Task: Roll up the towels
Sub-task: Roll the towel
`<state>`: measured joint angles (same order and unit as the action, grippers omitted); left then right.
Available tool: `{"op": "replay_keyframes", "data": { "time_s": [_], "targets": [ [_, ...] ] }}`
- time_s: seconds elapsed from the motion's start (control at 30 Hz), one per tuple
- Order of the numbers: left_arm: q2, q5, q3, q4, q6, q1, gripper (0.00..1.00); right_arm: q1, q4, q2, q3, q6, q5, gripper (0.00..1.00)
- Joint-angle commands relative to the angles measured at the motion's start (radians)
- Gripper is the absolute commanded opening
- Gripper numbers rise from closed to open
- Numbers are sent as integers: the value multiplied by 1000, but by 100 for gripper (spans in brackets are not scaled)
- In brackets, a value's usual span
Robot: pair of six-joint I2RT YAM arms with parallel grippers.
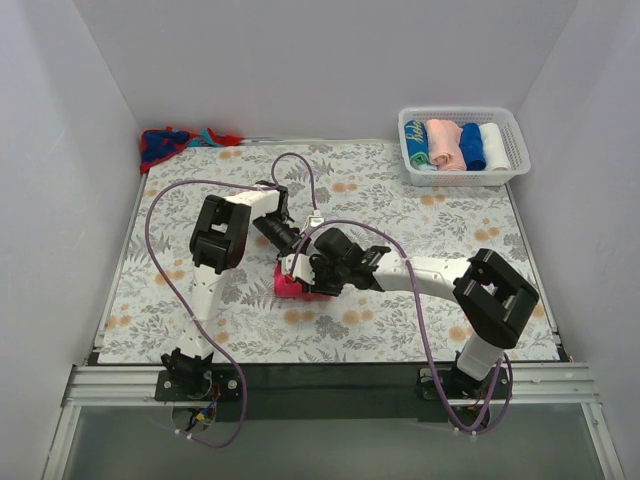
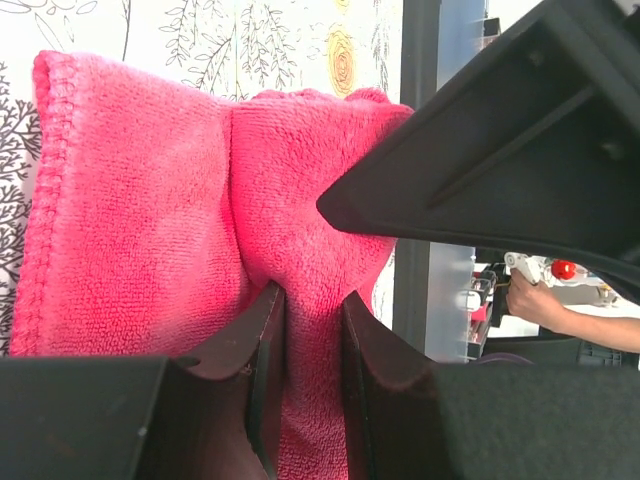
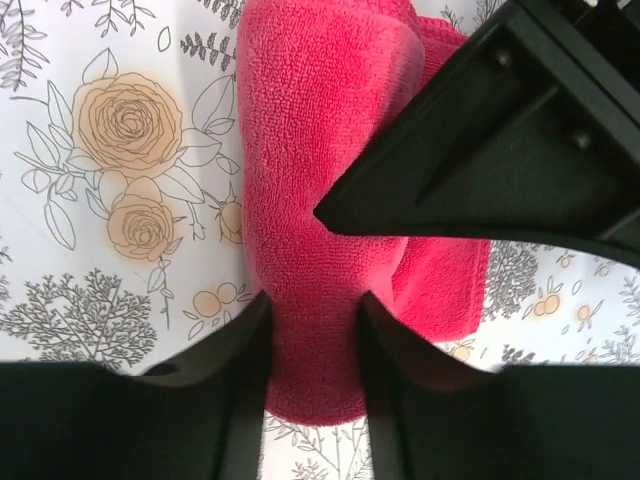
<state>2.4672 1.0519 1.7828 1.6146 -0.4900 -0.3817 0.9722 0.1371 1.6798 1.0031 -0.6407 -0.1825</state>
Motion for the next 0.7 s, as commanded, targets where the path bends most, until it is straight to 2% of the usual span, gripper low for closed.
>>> {"op": "replay_keyframes", "data": {
  "time_s": [0.0, 0.03, 0.1, 0.17, 0.37, 0.4, 0.53, 0.67],
  "targets": [
    [47, -191, -14, -252, -71, 6, 9, 5, -53, 40, -29, -25, -3, 30],
    [36, -187, -20, -255, -71, 10, 10, 5, -48, 41, -31, -25, -8, 15],
    [26, -181, -19, -260, -71, 13, 17, 2, -24, 52, -32, -24, -32, 1],
    [-5, -165, -22, -268, -71, 23, 28, -7, 45, 58, -8, -19, -90, 1],
    [-183, -132, -59, -314, -74, 73, 45, -93, 313, 110, 104, 29, -311, 1],
    [-209, -113, -80, -323, -74, 84, 54, -105, 352, 129, 144, 38, -339, 1],
    [-362, -76, -161, -398, -53, 165, 58, -150, 478, 165, 221, 76, -437, 1],
    [-513, -79, -295, -556, 36, 247, 59, -173, 573, 215, 290, 114, -514, 1]
  ]
}}
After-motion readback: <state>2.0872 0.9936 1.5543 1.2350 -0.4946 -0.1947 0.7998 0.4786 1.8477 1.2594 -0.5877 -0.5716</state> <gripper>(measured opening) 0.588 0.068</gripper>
